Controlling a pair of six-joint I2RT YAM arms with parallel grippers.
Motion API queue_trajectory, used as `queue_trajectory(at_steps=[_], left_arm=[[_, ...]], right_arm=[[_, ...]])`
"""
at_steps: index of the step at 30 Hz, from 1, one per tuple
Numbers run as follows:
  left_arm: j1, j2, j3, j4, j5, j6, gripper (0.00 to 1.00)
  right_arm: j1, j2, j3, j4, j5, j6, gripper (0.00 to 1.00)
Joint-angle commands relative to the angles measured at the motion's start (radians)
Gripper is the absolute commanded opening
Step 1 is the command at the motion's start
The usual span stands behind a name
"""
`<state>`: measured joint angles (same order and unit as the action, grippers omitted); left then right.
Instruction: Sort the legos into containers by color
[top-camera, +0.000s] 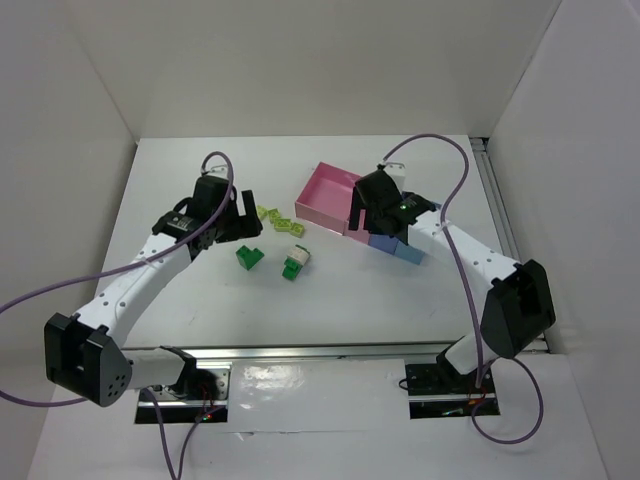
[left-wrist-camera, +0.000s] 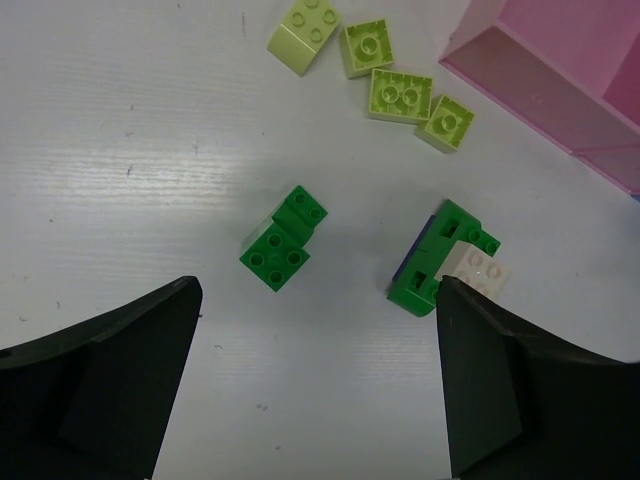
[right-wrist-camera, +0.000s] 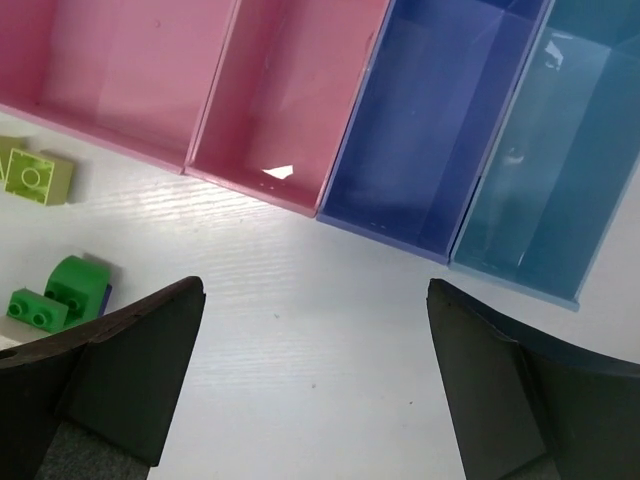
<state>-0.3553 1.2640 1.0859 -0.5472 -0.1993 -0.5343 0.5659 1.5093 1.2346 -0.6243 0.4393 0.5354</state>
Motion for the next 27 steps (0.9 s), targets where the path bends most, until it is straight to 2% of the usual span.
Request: queue_trajectory(at_steps=[1, 7, 11, 18, 27], left_arm=[[-0.004, -0.002, 0.04, -0.017, -0.04, -0.027, 1.0], [-0.004, 0.018, 0.049, -0.017, -0.065, -0.027, 1.0], [-0.004, 0.029, 0.062, -0.017, -0.011, -0.018, 1.0], [0.019, 0.018, 0.072, -0.017, 0.064, 0.023, 1.0], [0.156, -0.025, 0.006, 0.033, 0.192, 0.033, 0.99]], right_arm=[[0.017, -0.057, -0.047, 0.07, -0.04, -0.018, 1.0], [0.069, -0.133, -0.109, 0.172, -0.192, -0.13, 1.0], [0.14, -0.146, -0.1, 0.212, -0.266, -0.245, 0.99], [0.298, -0.032, -0.028, 0.239, -0.348, -0.449, 0.99], [0.312, 0.173, 0.081, 0.301, -0.387, -0.546, 0.94]])
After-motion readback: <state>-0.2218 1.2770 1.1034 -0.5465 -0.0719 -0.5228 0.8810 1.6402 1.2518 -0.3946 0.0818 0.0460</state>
